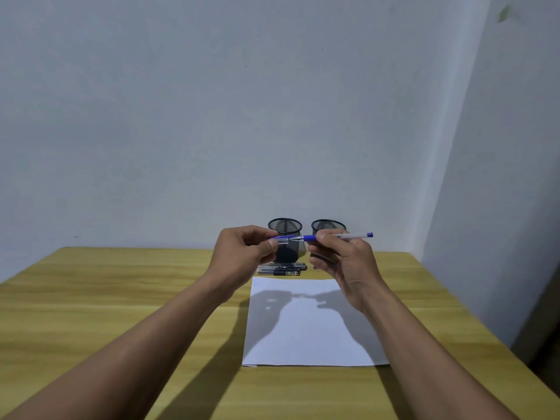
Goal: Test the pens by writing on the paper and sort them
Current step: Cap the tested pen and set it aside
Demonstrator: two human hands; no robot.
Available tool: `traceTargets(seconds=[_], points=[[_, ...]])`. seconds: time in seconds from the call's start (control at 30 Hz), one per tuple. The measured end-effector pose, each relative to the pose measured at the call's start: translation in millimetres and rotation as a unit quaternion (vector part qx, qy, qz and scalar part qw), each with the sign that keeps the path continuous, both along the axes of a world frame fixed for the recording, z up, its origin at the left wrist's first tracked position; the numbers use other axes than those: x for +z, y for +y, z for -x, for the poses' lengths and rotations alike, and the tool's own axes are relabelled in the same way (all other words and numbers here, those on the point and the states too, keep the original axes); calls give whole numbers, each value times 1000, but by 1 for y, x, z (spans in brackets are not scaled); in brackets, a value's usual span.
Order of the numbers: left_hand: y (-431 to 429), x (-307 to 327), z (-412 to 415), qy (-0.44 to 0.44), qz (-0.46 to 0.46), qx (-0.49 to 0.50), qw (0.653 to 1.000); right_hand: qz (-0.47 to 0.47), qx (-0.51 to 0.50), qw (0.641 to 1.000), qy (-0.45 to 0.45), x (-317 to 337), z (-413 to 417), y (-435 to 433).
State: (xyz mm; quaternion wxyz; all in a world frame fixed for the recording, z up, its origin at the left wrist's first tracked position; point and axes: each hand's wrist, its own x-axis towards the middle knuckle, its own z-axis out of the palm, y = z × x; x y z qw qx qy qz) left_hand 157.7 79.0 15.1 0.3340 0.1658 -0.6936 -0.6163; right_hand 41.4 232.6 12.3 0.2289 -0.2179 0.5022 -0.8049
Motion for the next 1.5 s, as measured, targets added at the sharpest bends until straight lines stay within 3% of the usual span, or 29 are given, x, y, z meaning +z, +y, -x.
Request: traceTargets(seconds=[0.2, 0.47, 0.63, 0.77, 0.9, 1.03, 1.13, 1.27, 1.5], points=[[9, 8, -1, 8, -17, -31, 999, -19, 25, 999, 36, 7, -7, -4], [10, 13, -3, 32, -56, -45, 997, 16, 31, 999, 21, 9, -14, -7], [7, 16, -5, -11, -18, -43, 999, -41, 45, 997, 52, 6, -11, -2], [-2, 17, -6, -26, -15, -24, 999, -69, 0, 992, 110, 17, 9, 15], [-4, 15, -5, -22, -21, -28, 999, -208, -32, 928, 309, 33, 20, 28], [6, 16, 6, -14, -20, -33, 999, -283, -51, 861, 419, 41, 22, 25], [12, 17, 15, -8, -16, -39, 999, -318, -73, 829, 454, 39, 29, 26], [16, 16, 30, -24, 8, -40, 999, -326, -84, 821, 461, 28, 38, 32], [41, -3, 80, -82, 218, 35, 972, -353, -143, 820, 427, 6, 83, 63]])
